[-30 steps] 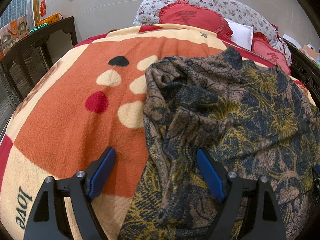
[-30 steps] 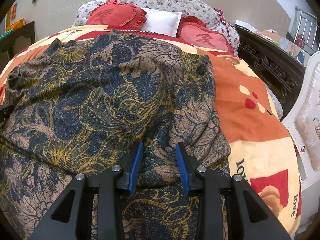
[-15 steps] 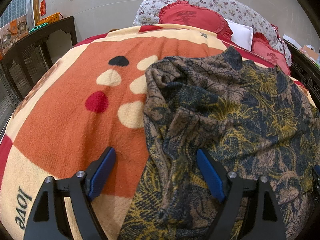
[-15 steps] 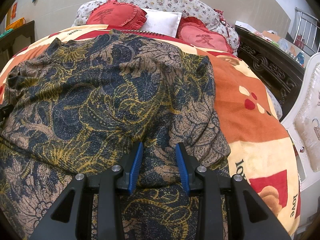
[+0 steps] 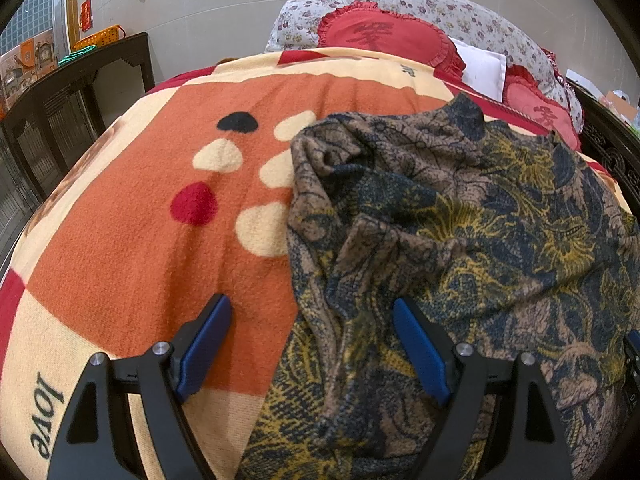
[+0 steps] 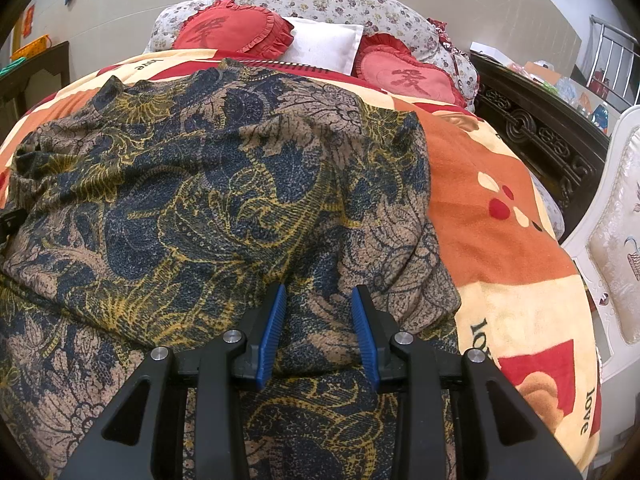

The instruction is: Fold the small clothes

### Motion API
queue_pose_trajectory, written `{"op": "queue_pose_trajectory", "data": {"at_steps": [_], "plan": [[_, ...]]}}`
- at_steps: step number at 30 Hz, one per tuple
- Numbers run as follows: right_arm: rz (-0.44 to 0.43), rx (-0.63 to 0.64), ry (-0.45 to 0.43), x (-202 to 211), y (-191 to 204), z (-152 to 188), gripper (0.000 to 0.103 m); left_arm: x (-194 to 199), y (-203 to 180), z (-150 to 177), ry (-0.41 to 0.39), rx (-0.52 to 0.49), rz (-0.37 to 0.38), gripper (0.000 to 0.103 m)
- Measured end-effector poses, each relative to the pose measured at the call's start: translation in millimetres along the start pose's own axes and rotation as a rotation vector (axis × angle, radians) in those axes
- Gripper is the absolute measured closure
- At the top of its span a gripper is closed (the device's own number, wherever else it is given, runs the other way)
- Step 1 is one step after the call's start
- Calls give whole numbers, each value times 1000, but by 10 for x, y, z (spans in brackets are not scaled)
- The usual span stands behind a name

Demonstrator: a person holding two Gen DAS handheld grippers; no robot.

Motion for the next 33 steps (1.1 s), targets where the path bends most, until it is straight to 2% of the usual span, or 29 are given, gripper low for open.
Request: {"op": "queue_pose_trajectory", "data": {"at_steps": [17,20,22,24,28,32,33], "plan": [[-1,0,1,-4,-3,1,68,3,5,-1,3,-1,1,16],[-49,-48,4,45,-91,-51,68,3,4,-22,20,-6,9,16],[-85,-84,-16,204,-259,-141,68,66,44,-82,52,-16,39,16],[-81,-95,-51,422,-447,-222,68,194,143,-136,66,3,56,16],[-158,-103,-71,877,-823,-189,67,732,547,-245,40,44,150,16],[-228,-82,-79,1331,-1140,123,67,1285,900,4,71,-36,194,16],[-237,-75,-79,1428,-1186,231,67,1457,946,179,95,-77,211,16]]}}
Point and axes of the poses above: each gripper's, at about its wrist camera, not at the fingertips, and x roughly against the way its jaws point, y to its left, z to its underside, the point moved 4 cm from there along -x, roughly the way its jaws point, and after that the axes turned 10 degrees about -y, right-handed, at the moved point
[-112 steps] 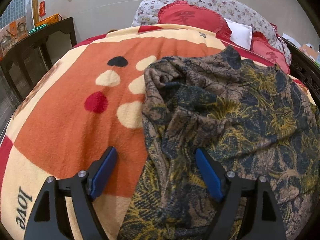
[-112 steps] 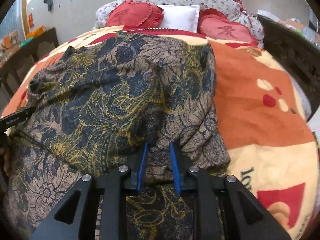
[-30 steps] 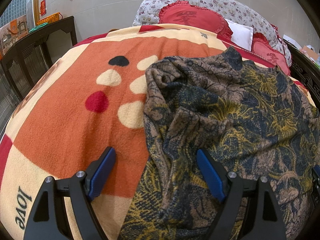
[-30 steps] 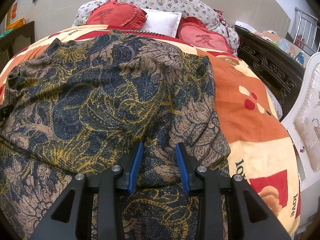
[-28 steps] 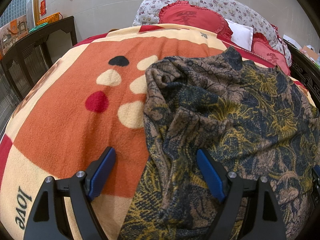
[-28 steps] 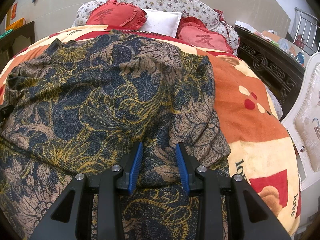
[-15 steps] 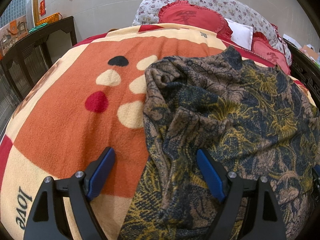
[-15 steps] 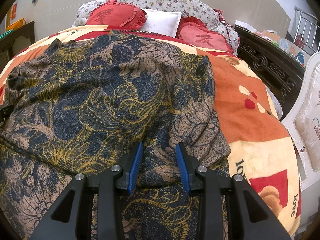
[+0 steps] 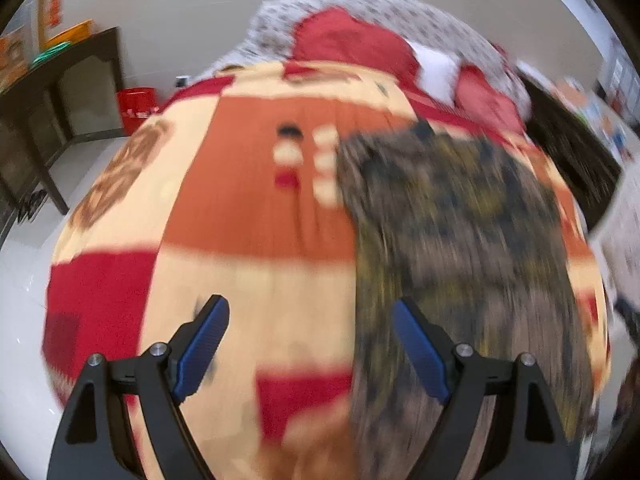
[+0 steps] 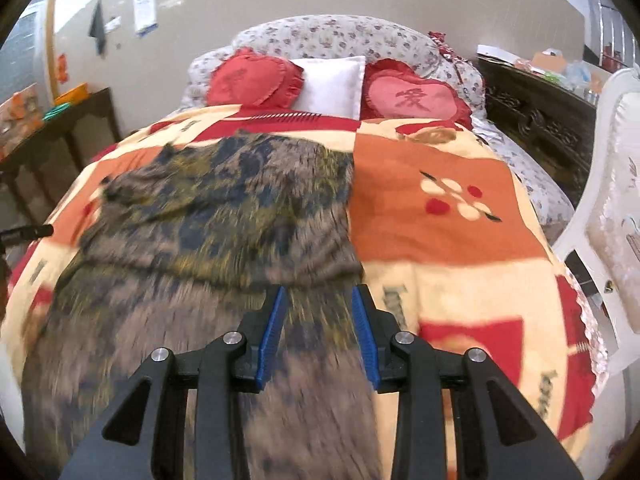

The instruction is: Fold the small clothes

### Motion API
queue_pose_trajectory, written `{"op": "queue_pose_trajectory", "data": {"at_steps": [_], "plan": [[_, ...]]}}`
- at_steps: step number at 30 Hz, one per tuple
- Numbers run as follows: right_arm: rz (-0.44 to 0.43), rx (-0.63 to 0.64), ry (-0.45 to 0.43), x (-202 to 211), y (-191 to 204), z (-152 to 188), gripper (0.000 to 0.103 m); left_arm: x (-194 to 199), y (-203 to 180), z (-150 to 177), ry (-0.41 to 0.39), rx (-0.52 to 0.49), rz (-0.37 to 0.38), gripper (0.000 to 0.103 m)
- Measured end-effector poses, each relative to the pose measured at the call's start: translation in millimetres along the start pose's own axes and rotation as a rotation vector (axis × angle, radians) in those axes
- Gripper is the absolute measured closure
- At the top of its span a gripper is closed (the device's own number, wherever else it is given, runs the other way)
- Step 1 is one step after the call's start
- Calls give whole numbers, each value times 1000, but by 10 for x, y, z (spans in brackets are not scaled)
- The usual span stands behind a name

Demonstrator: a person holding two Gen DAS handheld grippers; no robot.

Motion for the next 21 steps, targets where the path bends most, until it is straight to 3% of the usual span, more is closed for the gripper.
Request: {"op": "queue_pose_trajectory", "data": {"at_steps": [6,11,14,21], "plan": [[-32,-29,6,531,-82,552,67,622,-219,1104,108,-47,105,16],[-46,-52,-33,822,9,766,67,1071,-317,1866,190,13,159,16],[-59,-44,-44,875,103,809,67,1170,-430,2077,212,39,198,20],[-58,-56,-45,925,137,833,67,1019,-559,2019,190,114,276,24]]}}
Point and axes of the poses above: each gripper's, at about its wrist camera, not at the fingertips, and x roughly against the way its jaws point, y to its left, z to its underside, the point moved 4 cm from there along -x, roughly the way its jaws point, and after that the axes turned 10 degrees about -y, right-handed, at the moved point
